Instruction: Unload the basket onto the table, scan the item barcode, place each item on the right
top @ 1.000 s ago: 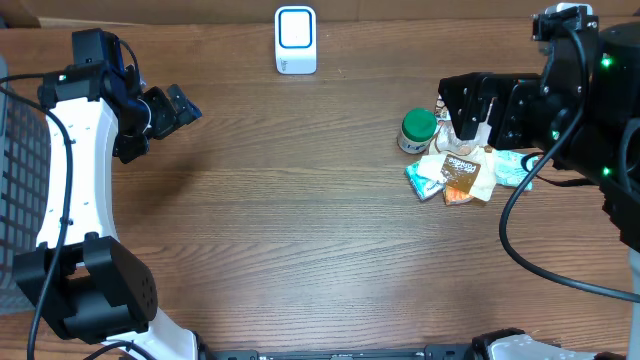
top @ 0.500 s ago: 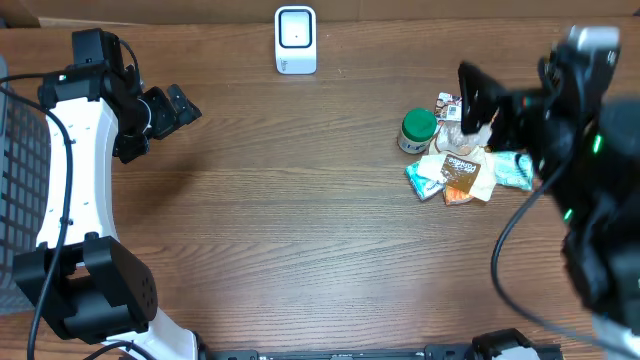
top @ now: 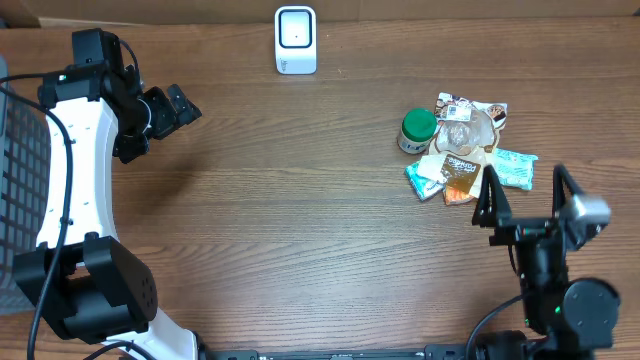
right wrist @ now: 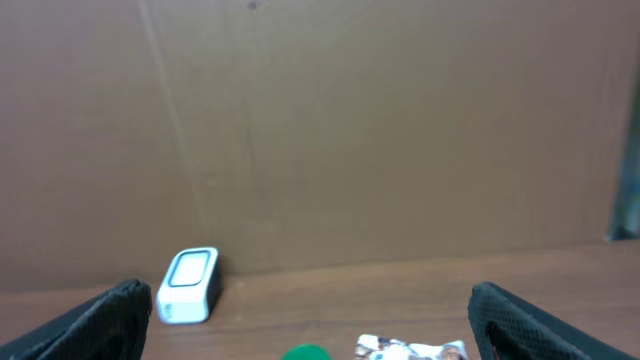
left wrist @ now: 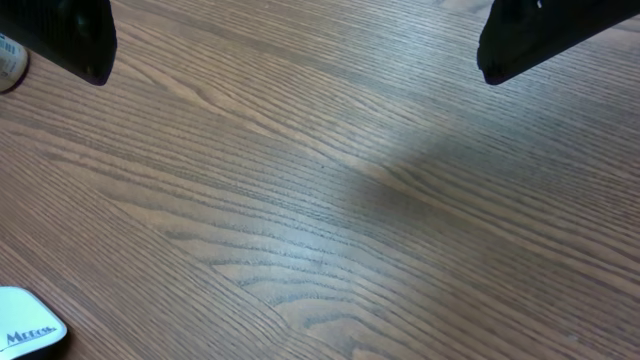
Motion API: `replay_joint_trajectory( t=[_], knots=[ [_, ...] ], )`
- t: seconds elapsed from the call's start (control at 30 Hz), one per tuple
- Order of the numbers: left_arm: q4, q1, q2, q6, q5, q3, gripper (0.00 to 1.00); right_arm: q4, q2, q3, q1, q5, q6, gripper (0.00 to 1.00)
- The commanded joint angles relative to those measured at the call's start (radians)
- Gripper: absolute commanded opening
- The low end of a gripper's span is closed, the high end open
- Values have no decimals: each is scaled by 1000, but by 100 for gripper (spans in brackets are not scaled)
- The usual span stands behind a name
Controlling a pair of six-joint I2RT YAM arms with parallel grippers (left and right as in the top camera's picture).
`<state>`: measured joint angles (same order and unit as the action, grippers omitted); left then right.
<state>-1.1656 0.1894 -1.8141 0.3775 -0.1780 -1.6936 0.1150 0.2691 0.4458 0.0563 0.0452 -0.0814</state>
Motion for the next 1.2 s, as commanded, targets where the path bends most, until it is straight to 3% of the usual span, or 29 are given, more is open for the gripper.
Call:
replay_joint_trajectory(
  t=[0.0,0.4,0.63,1.17],
  knots=[
    [0,-7,3,-7,5,-10,99,-70,-93,-127,-27,14,4,100],
    [0,-7,3,-7,5,-10,100,-183,-267,-435,-31,23,3,100],
    [0,-7,3,-7,5,-10,100,-33,-267,-438,-31,46,3,100],
    [0,-7,3,-7,5,-10,100,-38,-266,-438,-31,13,3,100]
  ],
)
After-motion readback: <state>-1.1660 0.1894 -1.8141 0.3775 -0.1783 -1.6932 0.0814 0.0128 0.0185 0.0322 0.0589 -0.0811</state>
